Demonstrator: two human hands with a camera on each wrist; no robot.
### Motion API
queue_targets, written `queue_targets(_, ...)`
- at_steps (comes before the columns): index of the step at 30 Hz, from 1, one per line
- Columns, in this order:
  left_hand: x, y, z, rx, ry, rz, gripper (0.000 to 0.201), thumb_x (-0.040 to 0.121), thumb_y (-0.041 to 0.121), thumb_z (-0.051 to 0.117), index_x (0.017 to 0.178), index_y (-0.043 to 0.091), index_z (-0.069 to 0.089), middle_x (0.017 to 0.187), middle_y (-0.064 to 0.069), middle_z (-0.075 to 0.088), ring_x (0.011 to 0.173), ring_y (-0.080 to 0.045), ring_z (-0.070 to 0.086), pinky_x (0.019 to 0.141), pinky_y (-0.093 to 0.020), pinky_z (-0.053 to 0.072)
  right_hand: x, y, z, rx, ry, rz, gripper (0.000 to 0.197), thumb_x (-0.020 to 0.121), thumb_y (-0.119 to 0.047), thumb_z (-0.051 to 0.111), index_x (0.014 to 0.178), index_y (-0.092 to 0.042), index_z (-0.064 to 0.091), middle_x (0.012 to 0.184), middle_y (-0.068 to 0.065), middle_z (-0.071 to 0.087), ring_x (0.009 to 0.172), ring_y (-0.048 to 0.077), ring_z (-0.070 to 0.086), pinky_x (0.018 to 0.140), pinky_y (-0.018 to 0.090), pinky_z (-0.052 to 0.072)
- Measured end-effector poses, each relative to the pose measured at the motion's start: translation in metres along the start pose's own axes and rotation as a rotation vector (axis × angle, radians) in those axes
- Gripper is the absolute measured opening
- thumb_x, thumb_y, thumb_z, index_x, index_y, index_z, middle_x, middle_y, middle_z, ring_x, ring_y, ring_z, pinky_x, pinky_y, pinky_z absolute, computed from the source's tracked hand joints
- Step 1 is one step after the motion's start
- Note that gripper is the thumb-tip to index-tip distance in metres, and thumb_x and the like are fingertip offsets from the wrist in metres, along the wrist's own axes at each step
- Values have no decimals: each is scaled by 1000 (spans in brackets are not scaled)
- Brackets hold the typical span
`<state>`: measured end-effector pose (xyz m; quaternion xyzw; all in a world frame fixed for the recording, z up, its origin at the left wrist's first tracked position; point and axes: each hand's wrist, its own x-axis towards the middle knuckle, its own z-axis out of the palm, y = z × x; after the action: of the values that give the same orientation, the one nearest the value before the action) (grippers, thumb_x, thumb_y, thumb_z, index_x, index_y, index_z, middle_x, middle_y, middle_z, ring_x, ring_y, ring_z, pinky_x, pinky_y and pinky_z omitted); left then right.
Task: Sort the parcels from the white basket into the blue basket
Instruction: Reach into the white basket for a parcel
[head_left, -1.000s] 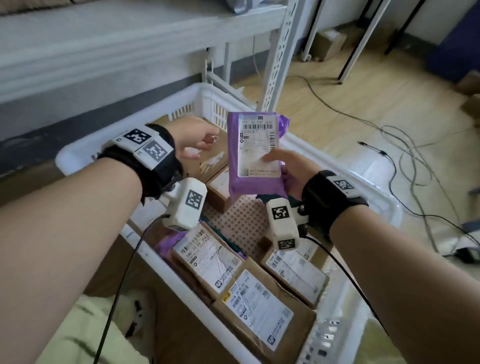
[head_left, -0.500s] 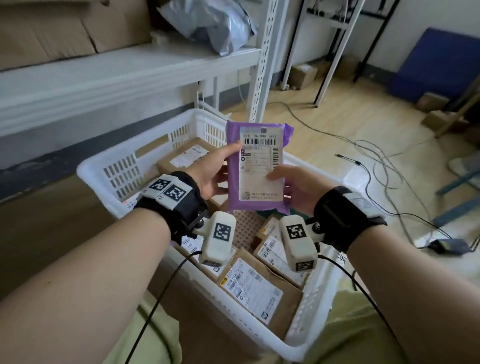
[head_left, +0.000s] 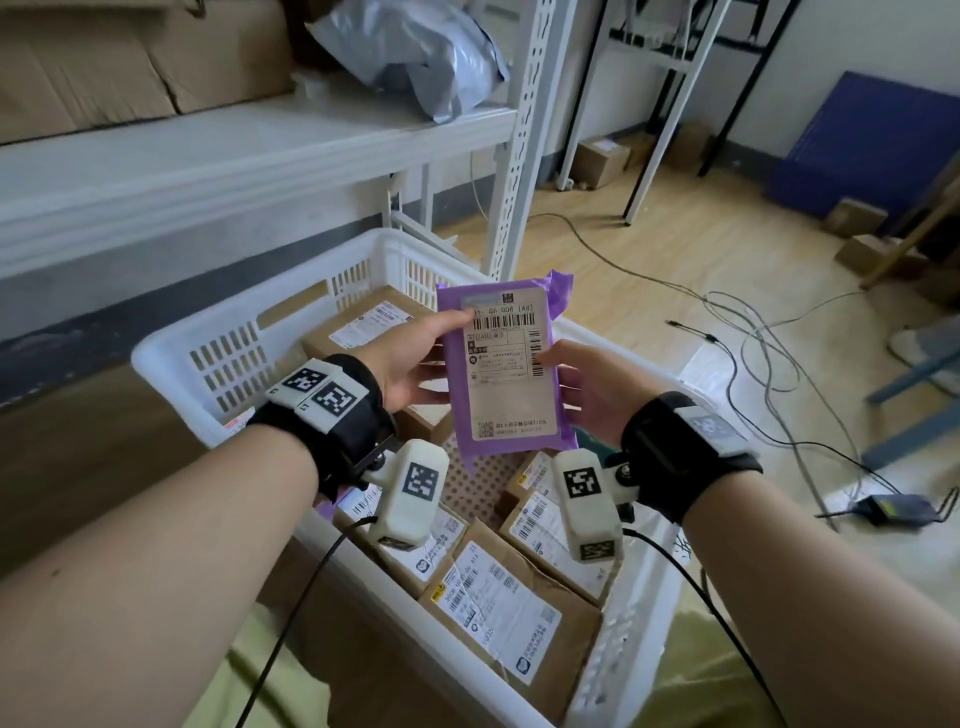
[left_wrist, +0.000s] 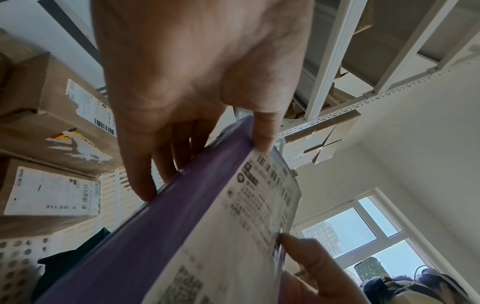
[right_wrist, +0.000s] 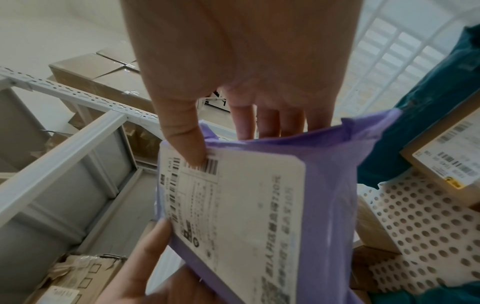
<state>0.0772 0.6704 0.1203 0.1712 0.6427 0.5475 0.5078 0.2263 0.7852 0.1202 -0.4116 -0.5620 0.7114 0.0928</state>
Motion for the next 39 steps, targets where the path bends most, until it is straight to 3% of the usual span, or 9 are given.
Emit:
queue_targets(4,3,-1,0,-4,20,-10,22,91,40,53,89,20,61,88,-2,64,88,-19,60,77,-36,49,6,-1,0,20,3,13,31,88,-12,56,117,-4,59,112,18,64,95,30,60,95,43,47)
queue_targets(12,5,0,2,-18,26,-14,20,92,38,54,89,19,60,85,-1,65,83,-17,61,76,-35,50,11,-2,-1,33,-3,21,16,87,-12,52,98,-11,63,102,14,64,94,29,58,91,42,48)
queue_targets(16,5,0,2,-12,25,-9,21,92,38,53,87,20,62,84,0,65,83,-17,61,79,-36,50,10,-1,-2,33,-3,18,17,87,-13,52,98,-12,64,98,13,66,91,28,59,80,38,50)
queue_targets(23,5,-1,3,-1,13,-5,22,92,39,53,89,19,62,86,0,66,87,-17,62,88,-40,50,11,1,-5,23,-1,8,17,87,-12,48,94,-13,64,87,8,66,83,26,60,77,35,48)
queue_targets(29,8,-2,4,2,-8,-13,23,91,40,54,91,18,63,88,0,66,86,-17,62,83,-38,51,13,2,-6,29,20,16,21,87,-12,45,98,-13,63,90,9,64,81,25,59,72,32,48)
queue_targets(36,11,-3,4,0,-4,-23,23,90,39,56,94,17,64,92,-2,67,90,-18,63,84,-39,53,16,2,-9,37,39,22,21,88,-10,43,100,-10,61,90,10,63,79,24,58,75,33,48)
queue_targets(39,10,-4,6,21,-12,-29,22,89,36,60,100,17,61,95,-2,67,92,-19,62,77,-36,53,16,3,-10,2,32,21,21,88,-10,44,101,-10,61,89,10,62,79,24,58,75,33,47)
